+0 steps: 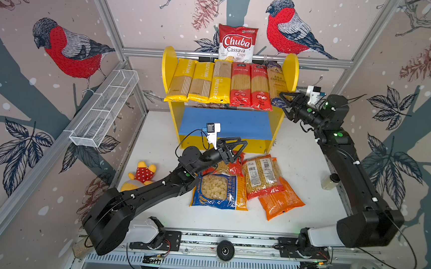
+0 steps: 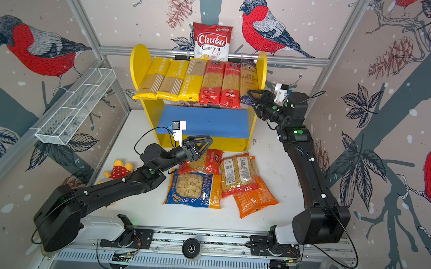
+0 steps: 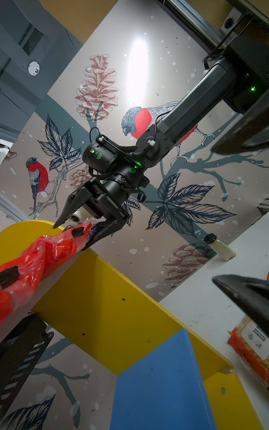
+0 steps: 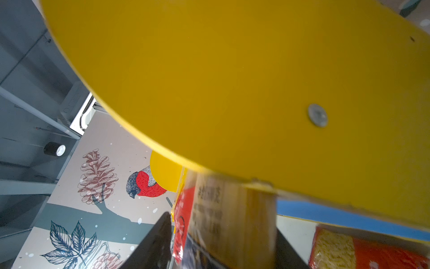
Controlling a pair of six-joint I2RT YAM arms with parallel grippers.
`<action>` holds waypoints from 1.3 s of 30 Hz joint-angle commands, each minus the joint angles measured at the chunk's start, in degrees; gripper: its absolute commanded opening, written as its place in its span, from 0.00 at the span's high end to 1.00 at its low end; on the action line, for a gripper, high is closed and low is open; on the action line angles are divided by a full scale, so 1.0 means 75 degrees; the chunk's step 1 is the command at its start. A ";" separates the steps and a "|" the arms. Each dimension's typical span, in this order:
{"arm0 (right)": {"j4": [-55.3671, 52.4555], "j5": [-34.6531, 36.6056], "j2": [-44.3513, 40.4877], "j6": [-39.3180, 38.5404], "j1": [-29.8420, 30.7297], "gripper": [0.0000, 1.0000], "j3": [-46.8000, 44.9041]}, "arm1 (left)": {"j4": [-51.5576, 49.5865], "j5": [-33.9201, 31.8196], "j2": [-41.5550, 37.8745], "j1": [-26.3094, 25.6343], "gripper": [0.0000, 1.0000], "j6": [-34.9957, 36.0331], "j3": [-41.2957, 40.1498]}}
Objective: Arrange pasta packages on shelves
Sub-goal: Place the pasta bag on the shelf.
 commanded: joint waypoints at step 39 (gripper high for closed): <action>-0.0037 -0.0012 -0.1721 -0.1323 -0.0208 0.21 -0.1314 | -0.1287 -0.0637 -0.0895 0.0209 0.21 0.1125 -0.0407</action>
